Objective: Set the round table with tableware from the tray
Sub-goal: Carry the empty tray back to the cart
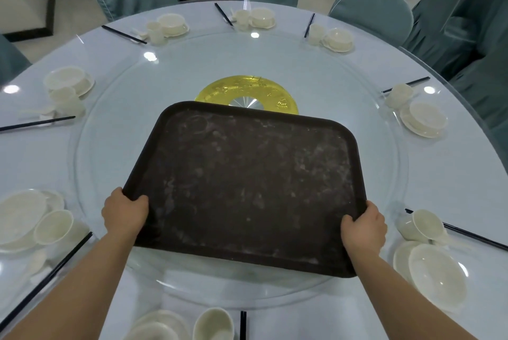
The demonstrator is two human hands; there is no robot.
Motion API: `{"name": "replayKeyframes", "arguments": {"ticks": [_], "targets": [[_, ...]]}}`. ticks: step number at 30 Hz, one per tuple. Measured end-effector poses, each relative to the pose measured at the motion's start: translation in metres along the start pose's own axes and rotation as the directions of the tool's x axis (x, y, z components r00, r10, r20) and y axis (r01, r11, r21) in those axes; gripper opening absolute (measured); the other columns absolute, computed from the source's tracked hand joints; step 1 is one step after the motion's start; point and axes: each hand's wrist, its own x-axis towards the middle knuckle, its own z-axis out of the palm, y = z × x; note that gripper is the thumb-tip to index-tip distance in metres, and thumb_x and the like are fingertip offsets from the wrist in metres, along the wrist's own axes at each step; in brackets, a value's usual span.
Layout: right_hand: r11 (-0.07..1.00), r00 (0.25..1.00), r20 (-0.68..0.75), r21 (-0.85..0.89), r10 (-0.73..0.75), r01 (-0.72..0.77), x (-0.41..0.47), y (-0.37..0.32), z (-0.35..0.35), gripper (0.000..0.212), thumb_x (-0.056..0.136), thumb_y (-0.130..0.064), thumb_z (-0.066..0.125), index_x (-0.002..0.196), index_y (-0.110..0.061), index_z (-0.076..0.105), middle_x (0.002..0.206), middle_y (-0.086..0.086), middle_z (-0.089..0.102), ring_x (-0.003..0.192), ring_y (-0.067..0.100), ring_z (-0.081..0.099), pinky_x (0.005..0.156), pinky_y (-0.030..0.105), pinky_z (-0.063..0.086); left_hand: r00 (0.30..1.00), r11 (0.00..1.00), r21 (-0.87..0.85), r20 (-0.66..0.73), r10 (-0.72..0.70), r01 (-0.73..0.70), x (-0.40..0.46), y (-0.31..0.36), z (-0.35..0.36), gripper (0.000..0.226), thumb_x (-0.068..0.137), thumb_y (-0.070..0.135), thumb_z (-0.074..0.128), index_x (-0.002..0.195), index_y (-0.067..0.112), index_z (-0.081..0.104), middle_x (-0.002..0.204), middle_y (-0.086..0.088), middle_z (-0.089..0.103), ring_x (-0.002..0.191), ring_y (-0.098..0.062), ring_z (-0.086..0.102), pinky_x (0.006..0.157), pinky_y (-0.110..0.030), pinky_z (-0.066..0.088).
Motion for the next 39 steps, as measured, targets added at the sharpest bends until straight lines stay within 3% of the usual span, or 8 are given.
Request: {"name": "replayKeyframes", "arguments": {"ticks": [5,7,9,14,19,29,33,39], "targets": [[0.999,0.998,0.039,-0.018,0.041,-0.040,-0.002,-0.008,0.004,0.067,0.089,-0.023,0.061,0.146,-0.009,0.030,0.143,0.021,0.041,0.129,0.041,0.039,0.106,0.056,0.035,0.988,0.958,-0.243,0.058,-0.142,0.152,0.005,0.001,0.000,0.038,0.087,0.011,0.055,0.124,0.001,0.053,0.122,-0.022,0.057,0.106,-0.043,0.055,0.096,-0.055,0.048],[0.999,0.997,0.064,0.010,0.046,-0.047,0.001,-0.008,0.001,0.068,0.088,-0.022,0.062,0.147,-0.011,0.029,0.142,0.020,0.042,0.128,0.041,0.039,0.106,0.056,0.036,0.977,0.917,-0.337,0.078,-0.196,0.211,0.004,0.004,-0.003,0.048,0.088,0.010,0.055,0.135,0.004,0.047,0.134,-0.018,0.053,0.117,-0.041,0.052,0.102,-0.052,0.044],[0.997,0.997,0.072,0.061,0.042,-0.047,0.003,-0.006,-0.004,0.066,0.087,-0.021,0.062,0.145,-0.013,0.032,0.138,0.019,0.046,0.125,0.041,0.043,0.106,0.056,0.039,0.968,0.873,-0.419,0.091,-0.233,0.250,0.003,0.005,-0.005,0.054,0.089,0.011,0.056,0.141,0.007,0.043,0.140,-0.014,0.050,0.123,-0.039,0.050,0.105,-0.048,0.042],[0.984,1.000,0.025,0.180,0.009,-0.014,-0.006,-0.003,-0.021,0.056,0.085,-0.017,0.063,0.136,-0.015,0.043,0.129,0.015,0.056,0.117,0.038,0.052,0.104,0.052,0.043,0.961,0.804,-0.531,0.085,-0.265,0.268,-0.008,-0.001,-0.014,0.048,0.084,0.011,0.058,0.131,0.002,0.053,0.129,-0.017,0.058,0.116,-0.038,0.055,0.102,-0.046,0.046],[0.955,0.999,-0.036,0.297,0.038,-0.026,-0.031,0.000,-0.036,0.040,0.086,-0.017,0.066,0.123,-0.018,0.050,0.117,0.011,0.063,0.104,0.032,0.060,0.097,0.046,0.049,0.942,0.707,-0.652,0.032,-0.335,0.274,-0.024,-0.008,-0.034,0.043,0.081,0.011,0.061,0.124,0.008,0.062,0.124,-0.007,0.063,0.110,-0.029,0.058,0.098,-0.039,0.048],[0.924,0.991,-0.130,0.379,0.003,0.047,-0.069,0.002,-0.072,0.022,0.085,-0.017,0.064,0.104,-0.021,0.055,0.100,0.003,0.062,0.092,0.029,0.059,0.088,0.039,0.049,0.963,0.678,-0.712,-0.009,-0.271,0.184,-0.071,-0.027,-0.079,0.046,0.074,0.013,0.061,0.121,0.016,0.064,0.111,-0.001,0.065,0.094,-0.023,0.059,0.082,-0.032,0.050],[0.939,0.987,-0.160,0.336,-0.021,0.075,-0.091,0.017,-0.089,0.018,0.082,-0.018,0.064,0.096,-0.022,0.056,0.094,0.000,0.059,0.096,0.031,0.059,0.096,0.047,0.048,0.972,0.700,-0.699,-0.033,-0.234,0.145,-0.100,-0.034,-0.095,0.034,0.076,0.022,0.057,0.109,0.024,0.065,0.091,0.008,0.061,0.083,-0.017,0.057,0.068,-0.028,0.045],[0.922,0.979,-0.204,0.383,0.018,0.062,-0.109,0.048,-0.122,0.015,0.079,-0.019,0.060,0.092,-0.024,0.055,0.099,0.006,0.065,0.099,0.034,0.057,0.095,0.052,0.046,0.985,0.718,-0.691,-0.051,-0.164,0.083,-0.135,-0.029,-0.103,0.034,0.077,0.022,0.058,0.111,0.023,0.062,0.087,0.007,0.058,0.073,-0.011,0.054,0.055,-0.022,0.040]]}}
